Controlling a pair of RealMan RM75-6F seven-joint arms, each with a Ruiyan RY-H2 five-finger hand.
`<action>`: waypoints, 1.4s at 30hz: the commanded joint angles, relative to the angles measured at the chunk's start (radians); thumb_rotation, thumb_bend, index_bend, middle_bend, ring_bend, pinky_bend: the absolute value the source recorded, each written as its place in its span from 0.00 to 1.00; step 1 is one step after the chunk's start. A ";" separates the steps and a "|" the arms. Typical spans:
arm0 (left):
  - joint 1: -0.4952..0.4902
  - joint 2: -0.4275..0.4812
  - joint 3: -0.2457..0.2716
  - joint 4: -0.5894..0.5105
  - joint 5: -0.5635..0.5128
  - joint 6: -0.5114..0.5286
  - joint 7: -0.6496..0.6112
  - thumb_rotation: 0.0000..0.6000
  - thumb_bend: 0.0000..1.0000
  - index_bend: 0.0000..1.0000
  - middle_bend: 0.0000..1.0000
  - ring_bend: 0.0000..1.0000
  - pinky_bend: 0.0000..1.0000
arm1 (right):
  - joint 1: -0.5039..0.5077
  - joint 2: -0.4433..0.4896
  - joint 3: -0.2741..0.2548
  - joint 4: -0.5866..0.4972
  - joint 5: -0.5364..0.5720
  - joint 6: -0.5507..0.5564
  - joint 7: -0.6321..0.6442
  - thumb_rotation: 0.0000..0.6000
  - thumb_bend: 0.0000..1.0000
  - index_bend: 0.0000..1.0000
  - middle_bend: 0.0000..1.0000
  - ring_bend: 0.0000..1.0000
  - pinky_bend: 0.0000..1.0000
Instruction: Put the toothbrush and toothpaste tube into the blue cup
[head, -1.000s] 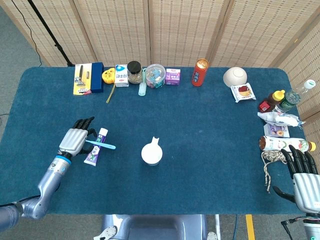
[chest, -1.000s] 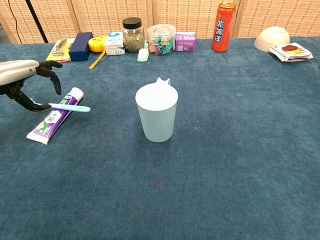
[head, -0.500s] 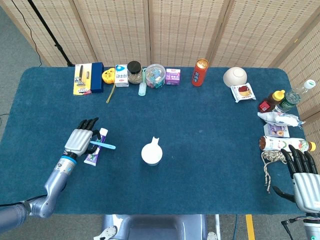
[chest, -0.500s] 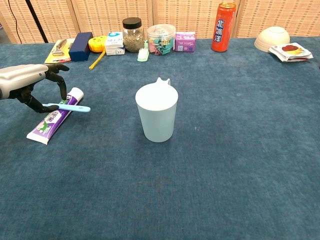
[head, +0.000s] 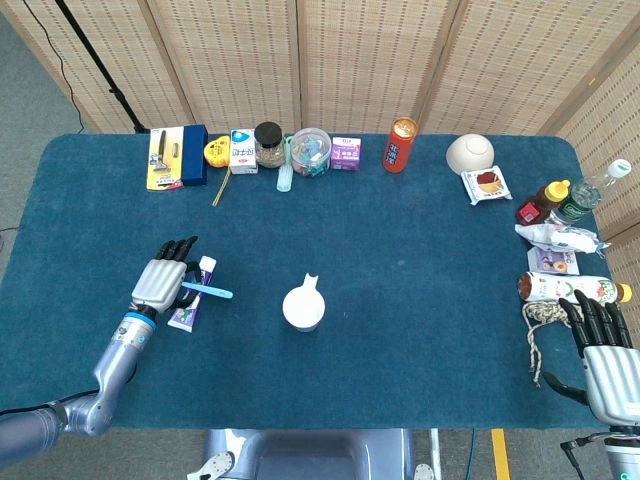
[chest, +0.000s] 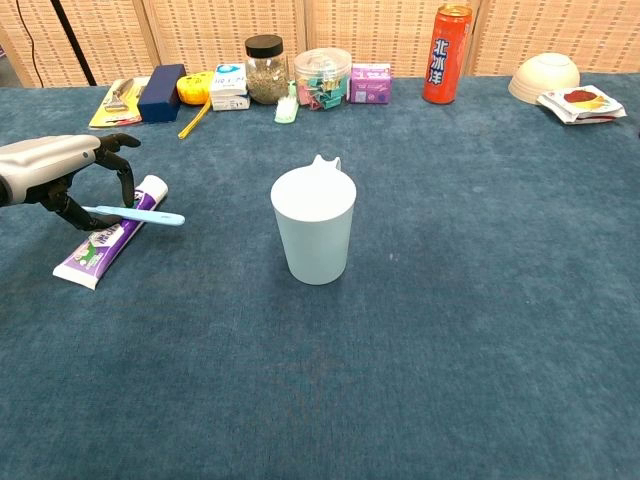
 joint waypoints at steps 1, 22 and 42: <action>-0.001 -0.003 0.001 -0.001 -0.002 0.004 0.010 1.00 0.37 0.47 0.00 0.00 0.00 | 0.000 0.000 0.000 0.001 0.001 0.000 0.003 1.00 0.00 0.00 0.00 0.00 0.00; 0.008 0.007 -0.004 -0.020 -0.001 0.036 0.017 1.00 0.46 0.55 0.00 0.00 0.00 | 0.002 0.005 -0.003 0.000 -0.002 -0.002 0.015 1.00 0.00 0.00 0.00 0.00 0.00; 0.041 0.184 -0.027 -0.329 0.255 0.208 -0.170 1.00 0.45 0.55 0.00 0.00 0.00 | 0.003 0.010 -0.003 -0.003 -0.001 -0.002 0.025 1.00 0.00 0.00 0.00 0.00 0.00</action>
